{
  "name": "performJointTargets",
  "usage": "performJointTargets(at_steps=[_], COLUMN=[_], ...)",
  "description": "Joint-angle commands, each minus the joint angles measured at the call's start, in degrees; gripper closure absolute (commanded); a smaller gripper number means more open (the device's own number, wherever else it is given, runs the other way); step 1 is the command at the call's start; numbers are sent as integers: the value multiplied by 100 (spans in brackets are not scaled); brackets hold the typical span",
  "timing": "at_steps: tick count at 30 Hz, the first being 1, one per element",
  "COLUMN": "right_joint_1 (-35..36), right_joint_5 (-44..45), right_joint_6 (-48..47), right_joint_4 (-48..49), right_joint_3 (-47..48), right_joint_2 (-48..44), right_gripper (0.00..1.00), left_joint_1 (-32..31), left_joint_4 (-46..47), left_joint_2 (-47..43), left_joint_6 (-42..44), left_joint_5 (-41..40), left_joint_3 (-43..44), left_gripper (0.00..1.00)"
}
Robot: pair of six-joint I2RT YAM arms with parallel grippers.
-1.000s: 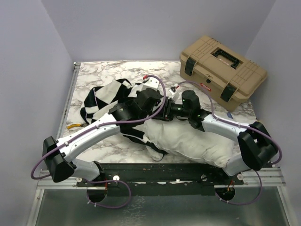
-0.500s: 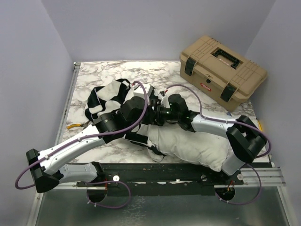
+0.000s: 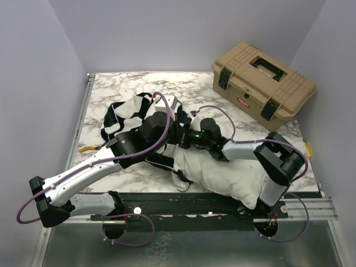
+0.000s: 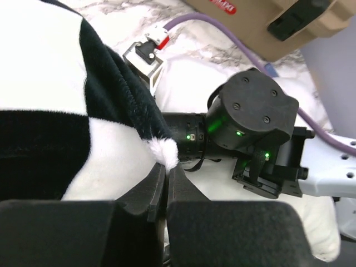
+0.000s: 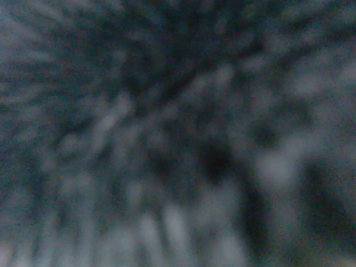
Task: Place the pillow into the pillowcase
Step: Stuff the pillow into the pillowcase.
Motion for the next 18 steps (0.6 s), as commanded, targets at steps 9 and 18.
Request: performJointTargets(at_steps=[9, 18], right_joint_1=[-231, -634], right_joint_5=[602, 1468], right_joint_6=[1850, 2854], right_joint_4=[2735, 3468], right_joint_3=[31, -224], right_joint_2=[109, 798], right_gripper=[100, 100], left_joint_1=[-1093, -2561], left_joint_4=[1136, 1163], left_joint_2=[777, 1020], left_joint_6=[-629, -1437], left_joint_5=[878, 241], left_joint_3=[1165, 767], left_gripper=[100, 100])
